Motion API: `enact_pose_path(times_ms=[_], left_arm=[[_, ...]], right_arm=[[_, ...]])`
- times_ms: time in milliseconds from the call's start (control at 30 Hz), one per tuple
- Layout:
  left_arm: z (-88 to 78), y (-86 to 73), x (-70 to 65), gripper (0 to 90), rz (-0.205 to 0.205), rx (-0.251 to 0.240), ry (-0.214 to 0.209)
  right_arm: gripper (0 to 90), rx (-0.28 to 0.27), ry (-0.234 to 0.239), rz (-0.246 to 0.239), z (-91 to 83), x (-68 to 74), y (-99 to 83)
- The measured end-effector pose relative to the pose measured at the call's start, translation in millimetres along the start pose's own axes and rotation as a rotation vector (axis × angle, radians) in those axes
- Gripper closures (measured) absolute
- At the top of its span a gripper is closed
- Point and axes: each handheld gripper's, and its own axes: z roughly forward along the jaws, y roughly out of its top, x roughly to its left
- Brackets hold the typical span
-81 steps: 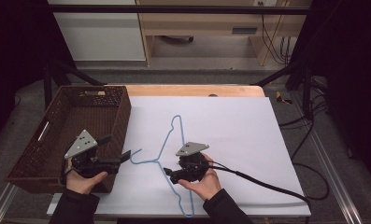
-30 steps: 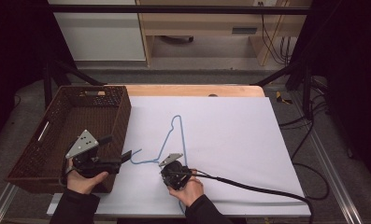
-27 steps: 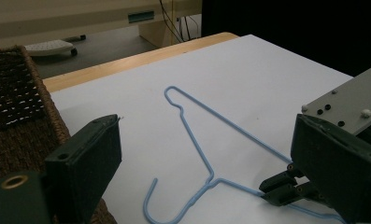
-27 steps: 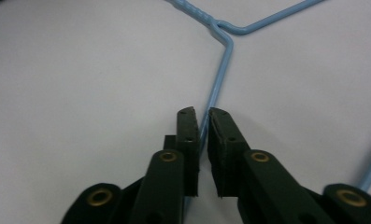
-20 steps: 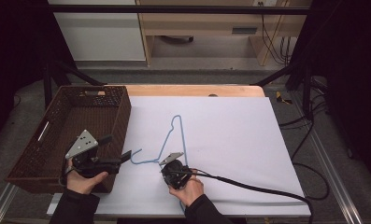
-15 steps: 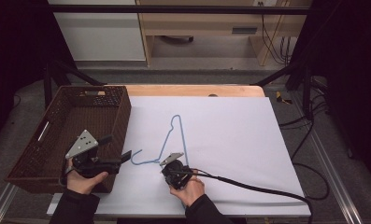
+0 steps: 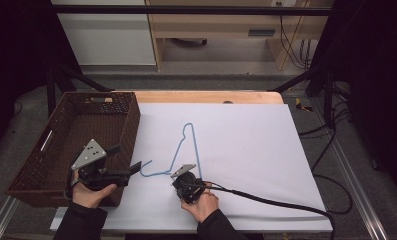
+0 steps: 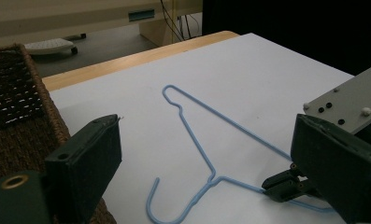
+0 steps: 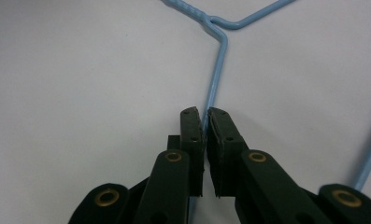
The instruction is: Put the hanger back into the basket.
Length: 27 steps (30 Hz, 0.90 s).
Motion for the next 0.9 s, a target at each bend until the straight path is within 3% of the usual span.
enact_pose_path(times_ms=[133,500,700,833,900], left_arm=[[-0.3,0.0,0.4,8.5,-0.001,0.0,0.002],[-3.3,1.0,0.9,8.5,-0.001,-0.01,0.004],[-6.0,2.2,0.0,8.4,-0.004,-0.021,0.002],[-8.3,3.1,-0.4,8.1,-0.001,-0.029,-0.003],[-9.6,3.6,-0.9,7.9,0.003,-0.033,-0.006]], right_arm=[[86.6,0.002,-0.005,0.029,-0.6,0.5,-0.1],[87.9,-0.003,-0.005,0.051,-3.8,-2.6,0.3],[87.9,-0.023,-0.002,0.047,-16.5,-8.0,4.5],[87.9,-0.056,0.027,0.043,-27.4,-14.5,7.8],[87.9,-0.064,0.042,0.063,-33.0,-17.5,8.9]])
